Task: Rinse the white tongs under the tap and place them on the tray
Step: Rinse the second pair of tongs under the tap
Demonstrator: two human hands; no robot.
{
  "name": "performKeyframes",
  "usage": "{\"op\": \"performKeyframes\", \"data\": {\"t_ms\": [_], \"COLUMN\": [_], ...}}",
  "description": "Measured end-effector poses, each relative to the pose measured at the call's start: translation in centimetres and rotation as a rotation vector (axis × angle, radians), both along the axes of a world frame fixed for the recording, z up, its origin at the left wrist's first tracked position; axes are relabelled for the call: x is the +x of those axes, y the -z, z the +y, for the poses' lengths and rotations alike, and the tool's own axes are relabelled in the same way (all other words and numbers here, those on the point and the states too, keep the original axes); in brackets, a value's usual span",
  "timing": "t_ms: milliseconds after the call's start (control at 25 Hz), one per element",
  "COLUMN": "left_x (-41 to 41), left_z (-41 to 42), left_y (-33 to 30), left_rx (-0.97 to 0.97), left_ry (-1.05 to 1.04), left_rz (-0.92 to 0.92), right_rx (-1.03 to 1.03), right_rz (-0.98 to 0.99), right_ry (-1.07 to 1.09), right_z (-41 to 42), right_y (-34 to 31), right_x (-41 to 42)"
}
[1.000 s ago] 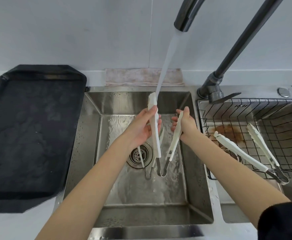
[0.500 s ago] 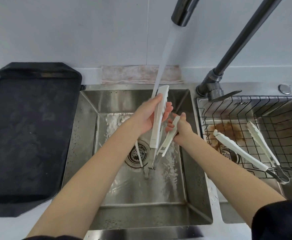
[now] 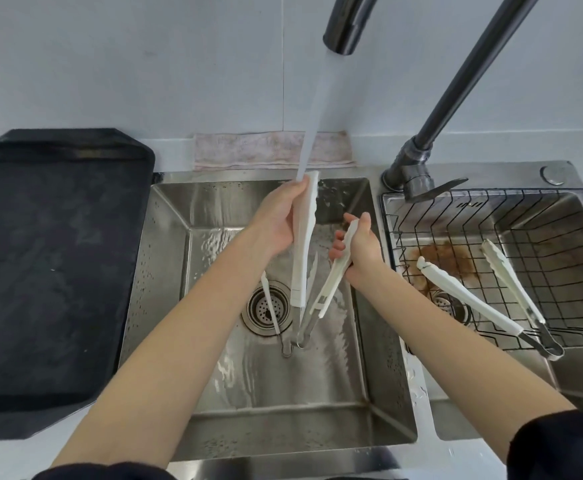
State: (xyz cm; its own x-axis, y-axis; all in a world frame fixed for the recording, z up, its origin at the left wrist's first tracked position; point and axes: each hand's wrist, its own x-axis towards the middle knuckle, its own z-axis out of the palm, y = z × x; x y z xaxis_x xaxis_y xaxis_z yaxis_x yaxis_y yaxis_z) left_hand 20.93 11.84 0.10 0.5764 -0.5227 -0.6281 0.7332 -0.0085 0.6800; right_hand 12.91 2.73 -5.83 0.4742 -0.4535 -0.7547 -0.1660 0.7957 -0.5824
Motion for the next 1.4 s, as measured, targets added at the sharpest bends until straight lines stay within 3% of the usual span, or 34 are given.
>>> {"op": "performKeyframes", "data": {"t_ms": [200,440,640,880,1160,1400], "left_x": [0.2,0.5,1.2,1.6,0.5,-1.8], "left_z": [-1.1,0.4,1.6,3.9,5.7,7.1], "left_y": [-0.8,-0.2,1.0,1.6,2.6,5.4], "left_rx": [0.163,-0.034,0.144,0.309,0.282,0.435], "left_ry": [-0.053,-0.122,-0.299,-0.348,-0.309,0.076], "left_rz": [-0.058,0.015,-0.175,-0.071,-0.191,-0.307], "right_rx": [-0.07,-0.293,-0.562,-0.717,-0.507,-0.466], "right_rz": [0.004,0.02,-0.001,-0.043,0.039,0.113], "right_ry": [-0.035,-0.153,-0.336,-0.443,-0.381,-0.4], "right_z": [0.2,0.5,2.4,3.1,3.0,3.3], "right_y": [-1.3,-2.0,-3.4,-5.1,-2.7,-0.3], "right_x": [0.5,0.8,2.4,4.3,4.9,3.3]}}
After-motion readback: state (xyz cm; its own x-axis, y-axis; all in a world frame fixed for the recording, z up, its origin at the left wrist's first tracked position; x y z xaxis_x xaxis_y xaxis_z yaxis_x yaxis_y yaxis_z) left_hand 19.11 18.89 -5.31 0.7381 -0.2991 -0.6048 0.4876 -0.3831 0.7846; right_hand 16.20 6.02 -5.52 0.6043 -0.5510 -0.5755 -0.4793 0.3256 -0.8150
